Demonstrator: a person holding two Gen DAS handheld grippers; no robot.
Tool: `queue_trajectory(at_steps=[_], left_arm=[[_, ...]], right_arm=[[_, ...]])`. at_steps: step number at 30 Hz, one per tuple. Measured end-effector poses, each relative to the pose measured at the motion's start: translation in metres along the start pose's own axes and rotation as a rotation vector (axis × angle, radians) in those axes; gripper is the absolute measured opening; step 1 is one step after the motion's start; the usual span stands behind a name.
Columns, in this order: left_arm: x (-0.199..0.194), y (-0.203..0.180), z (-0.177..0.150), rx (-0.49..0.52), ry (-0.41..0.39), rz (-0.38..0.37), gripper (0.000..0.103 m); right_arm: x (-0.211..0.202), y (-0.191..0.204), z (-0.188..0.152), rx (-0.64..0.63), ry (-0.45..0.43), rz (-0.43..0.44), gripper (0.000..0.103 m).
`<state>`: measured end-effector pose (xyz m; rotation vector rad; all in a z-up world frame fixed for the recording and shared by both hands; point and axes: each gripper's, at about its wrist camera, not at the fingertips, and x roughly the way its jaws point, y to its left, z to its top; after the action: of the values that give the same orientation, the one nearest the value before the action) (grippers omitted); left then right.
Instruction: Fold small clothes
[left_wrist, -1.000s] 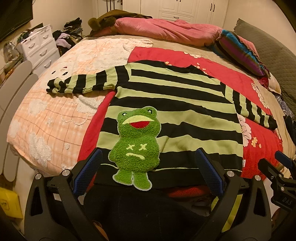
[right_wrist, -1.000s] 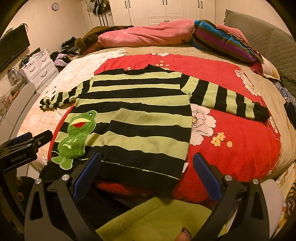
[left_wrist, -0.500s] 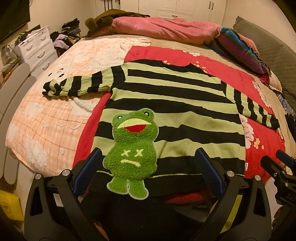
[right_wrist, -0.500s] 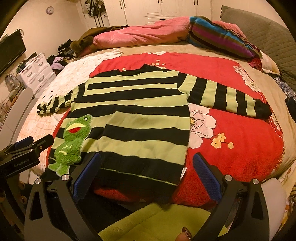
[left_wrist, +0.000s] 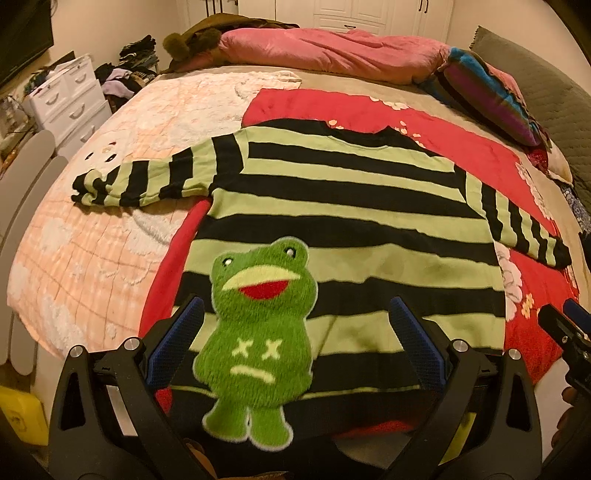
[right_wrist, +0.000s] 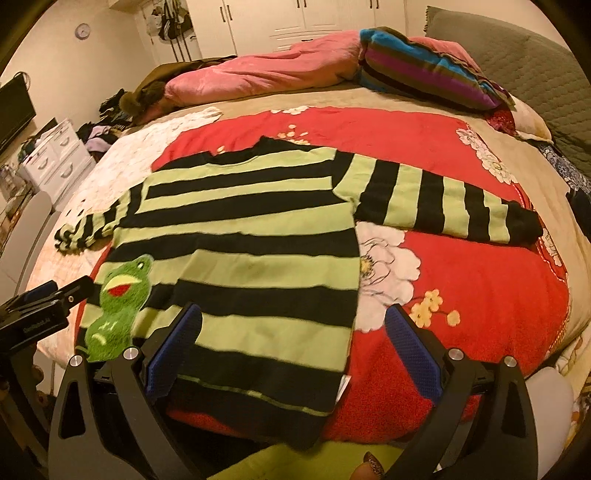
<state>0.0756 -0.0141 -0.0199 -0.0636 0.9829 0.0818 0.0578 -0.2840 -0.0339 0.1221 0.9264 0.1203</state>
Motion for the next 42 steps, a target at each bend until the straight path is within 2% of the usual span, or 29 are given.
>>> queue_trajectory(at_steps=[9, 15, 22, 31, 36, 42], left_arm=[[0.027, -0.011, 0.023, -0.007, 0.012, 0.012, 0.094], [0.046, -0.031, 0.042, -0.004, 0.017, -0.018, 0.094], [0.071, -0.059, 0.058, 0.006, 0.032, -0.072, 0.094], [0.104, -0.078, 0.08, -0.013, 0.06, -0.071, 0.094], [0.122, -0.082, 0.082, -0.015, 0.052, -0.022, 0.094], [0.138, -0.082, 0.08, -0.014, 0.037, 0.009, 0.094]], right_arm=[[0.026, -0.022, 0.026, 0.029, -0.006, -0.016, 0.099], [0.043, -0.053, 0.048, 0.101, -0.021, -0.048, 0.099], [0.053, -0.113, 0.068, 0.186, -0.063, -0.171, 0.099], [0.058, -0.212, 0.084, 0.329, -0.094, -0.329, 0.099], [0.057, -0.273, 0.085, 0.421, -0.107, -0.431, 0.099], [0.068, -0.323, 0.076, 0.521, -0.074, -0.467, 0.099]])
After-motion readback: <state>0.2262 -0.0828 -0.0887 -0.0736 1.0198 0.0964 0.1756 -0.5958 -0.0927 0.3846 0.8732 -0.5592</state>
